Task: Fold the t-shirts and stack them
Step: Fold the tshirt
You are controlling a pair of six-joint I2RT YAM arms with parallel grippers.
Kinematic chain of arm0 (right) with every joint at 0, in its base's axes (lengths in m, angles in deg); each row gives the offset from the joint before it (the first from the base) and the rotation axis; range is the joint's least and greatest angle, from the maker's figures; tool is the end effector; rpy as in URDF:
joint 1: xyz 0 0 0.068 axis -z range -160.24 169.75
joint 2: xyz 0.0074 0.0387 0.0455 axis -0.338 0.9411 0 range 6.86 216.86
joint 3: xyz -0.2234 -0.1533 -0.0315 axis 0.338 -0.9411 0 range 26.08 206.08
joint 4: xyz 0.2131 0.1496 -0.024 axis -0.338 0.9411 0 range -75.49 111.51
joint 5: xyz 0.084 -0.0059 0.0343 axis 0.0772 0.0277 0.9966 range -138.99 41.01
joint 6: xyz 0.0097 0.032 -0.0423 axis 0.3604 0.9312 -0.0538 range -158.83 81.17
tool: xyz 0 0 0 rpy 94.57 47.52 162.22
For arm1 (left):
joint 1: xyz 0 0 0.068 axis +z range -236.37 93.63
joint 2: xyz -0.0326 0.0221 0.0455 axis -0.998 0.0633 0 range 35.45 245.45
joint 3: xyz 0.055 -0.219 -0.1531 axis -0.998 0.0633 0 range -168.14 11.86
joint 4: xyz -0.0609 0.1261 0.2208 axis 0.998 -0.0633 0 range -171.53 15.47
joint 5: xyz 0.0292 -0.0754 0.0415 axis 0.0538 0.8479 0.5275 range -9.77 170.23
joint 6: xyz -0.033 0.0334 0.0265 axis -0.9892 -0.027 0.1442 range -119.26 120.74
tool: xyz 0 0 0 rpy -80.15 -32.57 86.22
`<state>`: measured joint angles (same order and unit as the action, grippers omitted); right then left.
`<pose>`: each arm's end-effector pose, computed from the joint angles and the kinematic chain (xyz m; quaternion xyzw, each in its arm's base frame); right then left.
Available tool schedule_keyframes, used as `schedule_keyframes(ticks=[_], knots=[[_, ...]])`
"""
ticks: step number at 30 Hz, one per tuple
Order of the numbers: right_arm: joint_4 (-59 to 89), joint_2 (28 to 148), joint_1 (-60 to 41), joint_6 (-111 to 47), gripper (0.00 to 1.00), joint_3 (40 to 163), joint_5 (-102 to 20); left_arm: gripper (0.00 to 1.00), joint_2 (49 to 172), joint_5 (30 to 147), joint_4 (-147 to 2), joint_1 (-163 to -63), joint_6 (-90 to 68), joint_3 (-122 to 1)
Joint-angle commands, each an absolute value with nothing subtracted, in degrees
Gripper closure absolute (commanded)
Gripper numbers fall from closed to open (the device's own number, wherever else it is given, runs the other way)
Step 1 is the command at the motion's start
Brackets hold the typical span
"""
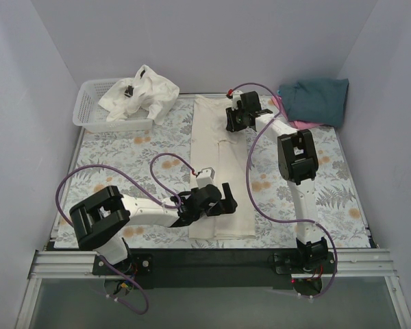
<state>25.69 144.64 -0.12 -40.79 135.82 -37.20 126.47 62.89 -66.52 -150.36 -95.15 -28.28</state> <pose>0.5094 0.1919 0.1598 -0.2134 0.8740 0.1581 0.4069 0.1433 -0.2694 0.1518 -0.3070 0.8547 -0.3650 0.2050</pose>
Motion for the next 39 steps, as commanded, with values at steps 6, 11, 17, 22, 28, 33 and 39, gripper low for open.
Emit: schedule_keyframes(ticks=[6,11,17,22,28,33,39], knots=[[26.3,134.3,-0.3,-41.1,0.72,131.6,-36.0,0.11,123.9,56.2,-74.3,-151.2,-89.3,-33.1],[26.0,123.3,-0.5,-40.5,0.65,125.4,-39.1,0.11,121.3,48.4,-78.7,-151.1,-80.4,-38.6],[23.9,103.2,-1.3,-35.6,0.59,104.8,-42.3,0.11,112.2,45.4,-78.2,-146.7,-75.9,-33.9],[21.7,84.5,-5.2,-30.7,0.55,83.0,-46.3,0.11,104.5,53.9,-79.5,-140.8,-74.9,-27.2],[23.9,67.4,-9.5,-25.0,0.49,67.6,-47.8,0.11,96.4,61.1,-82.9,-139.4,-76.9,-20.9],[28.4,55.2,-9.8,-21.1,0.46,58.5,-45.4,0.11,94.2,69.7,-83.6,-139.4,-81.2,-16.8],[31.4,48.5,-11.0,-16.5,0.46,53.2,-39.9,0.12,93.3,74.9,-83.1,-139.5,-86.9,-11.2]])
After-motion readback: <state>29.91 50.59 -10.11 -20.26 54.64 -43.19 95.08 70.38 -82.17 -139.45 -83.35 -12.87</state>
